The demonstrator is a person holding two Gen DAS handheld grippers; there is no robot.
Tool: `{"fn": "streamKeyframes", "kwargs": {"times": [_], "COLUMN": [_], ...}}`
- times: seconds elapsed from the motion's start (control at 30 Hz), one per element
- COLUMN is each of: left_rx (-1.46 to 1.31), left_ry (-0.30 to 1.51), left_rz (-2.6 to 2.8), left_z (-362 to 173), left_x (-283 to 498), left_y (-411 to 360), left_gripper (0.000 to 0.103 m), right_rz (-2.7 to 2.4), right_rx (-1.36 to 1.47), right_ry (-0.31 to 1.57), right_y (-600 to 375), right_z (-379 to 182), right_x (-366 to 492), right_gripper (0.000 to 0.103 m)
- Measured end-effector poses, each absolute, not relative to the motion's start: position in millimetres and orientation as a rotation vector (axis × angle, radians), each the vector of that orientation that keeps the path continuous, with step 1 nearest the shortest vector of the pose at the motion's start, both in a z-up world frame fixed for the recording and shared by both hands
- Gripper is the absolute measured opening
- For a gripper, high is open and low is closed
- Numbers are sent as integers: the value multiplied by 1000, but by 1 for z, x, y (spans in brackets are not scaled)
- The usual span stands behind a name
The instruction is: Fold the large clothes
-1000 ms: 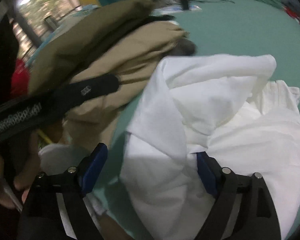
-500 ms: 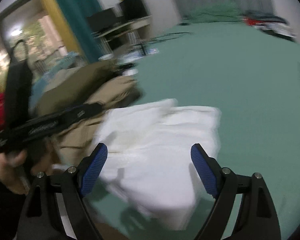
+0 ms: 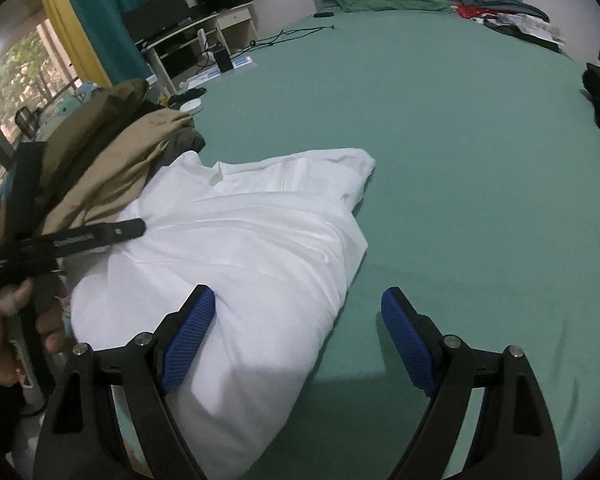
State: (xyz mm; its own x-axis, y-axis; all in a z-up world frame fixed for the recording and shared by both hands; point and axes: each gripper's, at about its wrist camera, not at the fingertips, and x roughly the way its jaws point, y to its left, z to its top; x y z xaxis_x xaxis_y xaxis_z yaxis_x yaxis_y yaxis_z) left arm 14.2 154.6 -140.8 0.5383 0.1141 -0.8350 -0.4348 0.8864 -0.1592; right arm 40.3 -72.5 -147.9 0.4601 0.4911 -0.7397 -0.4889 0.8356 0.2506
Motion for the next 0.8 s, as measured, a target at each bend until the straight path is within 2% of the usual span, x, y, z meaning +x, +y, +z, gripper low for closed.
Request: {"fn": "streamKeyframes", "kwargs": {"times": [0.17,0.3,0.33,0.37,0.43,0.47,0.53,0.63,0.8], "left_rx": [-379,-349,-346,-344,-329,-333,-355,-349,-325], "left_ry": [866,985,1002,999,995,997,997,993,963], "left_rz": [314,235,229,230,232,230,218,195,113], "left_z": [-118,-133,-138,-140,-140,-140,-136,-131,-115], "left_x": [-5,-2,-3,-4,-6,-6,-6,-3,0], "left_y": [153,152,150,149,145,145,144,135,101], "left_gripper": [55,55,55,55,55,55,55,55,55], "right_rz": [605,683,704,736,786,788,774,720,622], "right_rx": [35,225,267,318,383,385,419,302,134], "right_ry": [947,1062,1086,1111,1098,1092,1084,1024,975], "right_y": [-78,-89,-90,-88,-86,-86,-92,-94,-116], "right_z": [-147,-162,-168,-176,-187,-188,-185,-162,-132], "right_x": [37,38,38,38,34,33,32,22,6], "right_gripper": [85,85,81,61,49,39,28,23,23]}}
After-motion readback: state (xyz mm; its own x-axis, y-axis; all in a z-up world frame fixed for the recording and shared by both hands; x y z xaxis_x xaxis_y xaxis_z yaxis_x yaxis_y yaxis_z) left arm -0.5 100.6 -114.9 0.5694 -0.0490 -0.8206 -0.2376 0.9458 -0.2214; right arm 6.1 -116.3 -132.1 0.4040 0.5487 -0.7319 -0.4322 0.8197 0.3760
